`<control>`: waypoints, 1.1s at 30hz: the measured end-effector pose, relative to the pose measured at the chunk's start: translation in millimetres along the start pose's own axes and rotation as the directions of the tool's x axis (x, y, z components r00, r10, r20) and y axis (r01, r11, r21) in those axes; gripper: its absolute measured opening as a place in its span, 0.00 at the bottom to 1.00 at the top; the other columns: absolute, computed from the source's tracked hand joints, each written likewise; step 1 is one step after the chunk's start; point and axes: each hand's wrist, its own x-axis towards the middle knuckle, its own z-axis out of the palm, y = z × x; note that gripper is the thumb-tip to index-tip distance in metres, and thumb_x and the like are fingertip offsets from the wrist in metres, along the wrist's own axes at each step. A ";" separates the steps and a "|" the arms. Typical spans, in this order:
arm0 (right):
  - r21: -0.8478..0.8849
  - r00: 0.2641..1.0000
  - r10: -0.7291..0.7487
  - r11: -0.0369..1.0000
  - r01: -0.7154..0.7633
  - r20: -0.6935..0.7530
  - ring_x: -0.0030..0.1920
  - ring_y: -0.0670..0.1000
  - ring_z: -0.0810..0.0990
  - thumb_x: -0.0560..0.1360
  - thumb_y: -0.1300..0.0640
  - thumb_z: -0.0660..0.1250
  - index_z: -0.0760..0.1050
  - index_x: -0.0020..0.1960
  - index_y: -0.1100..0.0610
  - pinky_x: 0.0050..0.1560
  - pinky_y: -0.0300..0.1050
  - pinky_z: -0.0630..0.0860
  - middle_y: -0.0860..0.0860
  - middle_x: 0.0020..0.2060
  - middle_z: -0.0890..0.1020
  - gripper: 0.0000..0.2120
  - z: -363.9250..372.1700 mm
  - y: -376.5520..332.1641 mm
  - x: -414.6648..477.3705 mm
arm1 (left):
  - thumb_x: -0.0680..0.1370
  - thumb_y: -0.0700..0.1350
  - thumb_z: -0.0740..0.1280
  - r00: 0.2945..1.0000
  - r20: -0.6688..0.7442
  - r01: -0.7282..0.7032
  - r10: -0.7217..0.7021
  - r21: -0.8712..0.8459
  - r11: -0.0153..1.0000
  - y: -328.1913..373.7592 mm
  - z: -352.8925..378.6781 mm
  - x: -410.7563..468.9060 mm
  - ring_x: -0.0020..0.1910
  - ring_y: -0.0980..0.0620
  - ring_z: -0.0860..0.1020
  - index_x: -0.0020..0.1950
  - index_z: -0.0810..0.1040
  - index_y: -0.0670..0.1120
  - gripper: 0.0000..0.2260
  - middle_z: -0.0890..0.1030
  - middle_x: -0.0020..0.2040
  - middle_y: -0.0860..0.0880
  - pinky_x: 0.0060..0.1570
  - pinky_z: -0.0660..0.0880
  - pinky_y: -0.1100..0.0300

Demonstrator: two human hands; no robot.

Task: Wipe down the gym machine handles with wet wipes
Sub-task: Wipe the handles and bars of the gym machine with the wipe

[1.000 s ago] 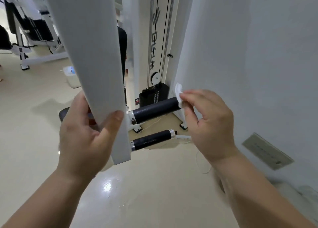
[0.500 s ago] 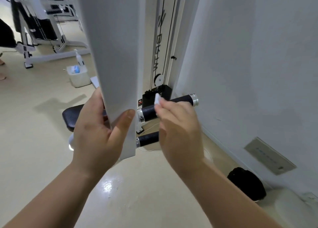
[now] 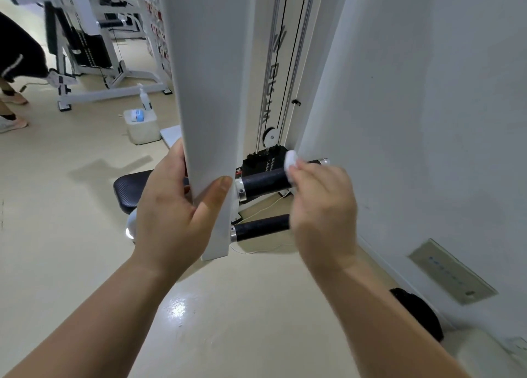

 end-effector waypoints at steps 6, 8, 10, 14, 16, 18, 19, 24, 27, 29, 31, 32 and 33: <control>0.141 0.974 -0.183 0.976 0.164 0.136 0.42 0.58 0.79 0.82 0.63 0.62 0.83 0.55 0.63 0.44 0.53 0.78 0.55 0.50 0.85 0.11 8.1 -26.1 -11.3 | 0.77 0.58 0.65 1.000 0.001 -0.030 0.030 0.024 0.999 -4.0 1.0 -0.2 0.50 0.58 0.78 0.66 0.73 0.54 0.19 0.77 0.51 0.65 0.44 0.79 0.56; 0.067 0.978 -0.184 0.982 0.179 0.095 0.41 0.60 0.80 0.81 0.66 0.65 0.83 0.57 0.63 0.44 0.53 0.78 0.55 0.50 0.86 0.10 3.0 -4.0 -4.5 | 0.77 0.59 0.65 0.998 -0.029 -0.055 0.056 0.032 0.998 -5.2 2.5 -2.2 0.50 0.59 0.79 0.71 0.71 0.53 0.24 0.78 0.53 0.65 0.45 0.78 0.62; -0.046 0.988 -0.144 0.988 0.146 0.049 0.40 0.60 0.78 0.81 0.64 0.67 0.84 0.56 0.63 0.43 0.53 0.76 0.55 0.46 0.85 0.08 -7.3 18.8 2.7 | 0.77 0.59 0.67 0.994 -0.095 -0.058 0.060 0.023 0.998 -6.0 6.0 -5.7 0.52 0.57 0.79 0.79 0.61 0.57 0.32 0.79 0.63 0.55 0.49 0.78 0.66; -0.059 0.998 0.009 0.998 -0.012 -0.057 0.38 0.59 0.76 0.85 0.58 0.57 0.83 0.51 0.66 0.43 0.53 0.75 0.57 0.41 0.82 0.18 -10.6 21.5 5.5 | 0.80 0.58 0.66 0.960 -0.184 -0.198 0.213 0.098 0.975 -14.1 12.3 -6.5 0.60 0.45 0.76 0.80 0.54 0.55 0.33 0.70 0.69 0.41 0.50 0.80 0.59; 0.023 0.999 0.046 0.999 -0.046 -0.003 0.40 0.57 0.74 0.85 0.59 0.57 0.83 0.54 0.66 0.43 0.50 0.73 0.56 0.40 0.81 0.17 -1.1 -2.8 -1.8 | 0.81 0.58 0.65 0.939 -0.194 -0.253 0.283 0.163 0.954 -19.0 13.4 -4.6 0.59 0.41 0.75 0.79 0.54 0.50 0.33 0.68 0.65 0.42 0.48 0.81 0.52; 0.127 0.995 0.011 0.992 -0.024 0.098 0.41 0.52 0.73 0.85 0.58 0.55 0.83 0.55 0.63 0.44 0.49 0.74 0.53 0.42 0.81 0.18 6.2 -31.7 -9.9 | 0.80 0.59 0.65 0.936 -0.204 -0.255 0.288 0.173 0.951 -19.5 13.3 -4.0 0.57 0.39 0.75 0.79 0.53 0.51 0.33 0.67 0.63 0.47 0.47 0.81 0.51; 0.149 0.988 -0.042 0.989 0.019 0.148 0.42 0.52 0.74 0.85 0.58 0.54 0.83 0.54 0.62 0.44 0.49 0.75 0.53 0.43 0.82 0.19 7.3 -40.3 -13.2 | 0.80 0.59 0.65 0.937 -0.205 -0.249 0.282 0.174 0.953 -20.1 13.2 -4.2 0.56 0.40 0.76 0.79 0.53 0.51 0.33 0.67 0.62 0.48 0.48 0.81 0.50; 0.033 0.977 -0.121 0.993 0.117 0.178 0.40 0.57 0.74 0.80 0.65 0.65 0.83 0.54 0.61 0.43 0.50 0.74 0.54 0.43 0.82 0.09 -3.3 -0.6 1.4 | 0.80 0.58 0.66 0.943 -0.195 -0.235 0.271 0.192 0.953 -22.4 12.4 -4.1 0.54 0.46 0.75 0.79 0.54 0.51 0.33 0.69 0.62 0.42 0.48 0.78 0.56; -0.107 0.999 0.024 0.994 -0.020 0.037 0.39 0.60 0.75 0.83 0.60 0.60 0.83 0.52 0.64 0.44 0.50 0.72 0.56 0.41 0.81 0.13 -19.1 38.3 11.9 | 0.80 0.56 0.67 0.938 -0.206 -0.235 0.280 0.217 0.947 -22.9 13.9 -3.7 0.55 0.44 0.75 0.79 0.55 0.50 0.33 0.69 0.62 0.45 0.48 0.79 0.53; -0.108 0.995 0.104 0.989 -0.104 -0.006 0.39 0.60 0.75 0.82 0.61 0.58 0.82 0.51 0.65 0.44 0.47 0.70 0.57 0.40 0.81 0.14 -21.8 38.3 13.0 | 0.80 0.56 0.67 0.936 -0.219 -0.225 0.275 0.229 0.947 -22.2 15.3 -4.0 0.55 0.43 0.75 0.79 0.54 0.52 0.33 0.69 0.62 0.44 0.48 0.80 0.49; -0.032 0.996 0.074 0.997 -0.073 0.041 0.40 0.59 0.74 0.81 0.63 0.60 0.82 0.48 0.64 0.43 0.50 0.71 0.57 0.39 0.81 0.12 -16.4 15.6 12.4 | 0.80 0.58 0.66 0.937 -0.219 -0.219 0.272 0.240 0.946 -21.7 16.5 -4.7 0.55 0.43 0.74 0.79 0.55 0.49 0.33 0.71 0.62 0.41 0.48 0.80 0.48; 0.062 0.993 0.054 0.996 -0.061 0.107 0.40 0.57 0.73 0.80 0.63 0.62 0.82 0.45 0.62 0.43 0.51 0.71 0.55 0.38 0.80 0.11 -11.2 0.3 12.0 | 0.81 0.58 0.65 0.939 -0.213 -0.219 0.271 0.237 0.946 -21.9 16.6 -4.9 0.55 0.43 0.74 0.79 0.56 0.48 0.33 0.71 0.61 0.39 0.48 0.80 0.50; 0.161 0.979 0.043 0.984 -0.076 0.201 0.40 0.56 0.72 0.80 0.62 0.63 0.81 0.42 0.59 0.43 0.51 0.71 0.53 0.37 0.79 0.11 -6.5 -14.8 11.7 | 0.81 0.58 0.65 0.942 -0.205 -0.220 0.267 0.228 0.948 -22.3 16.2 -5.0 0.55 0.44 0.74 0.79 0.56 0.46 0.33 0.71 0.60 0.38 0.47 0.79 0.53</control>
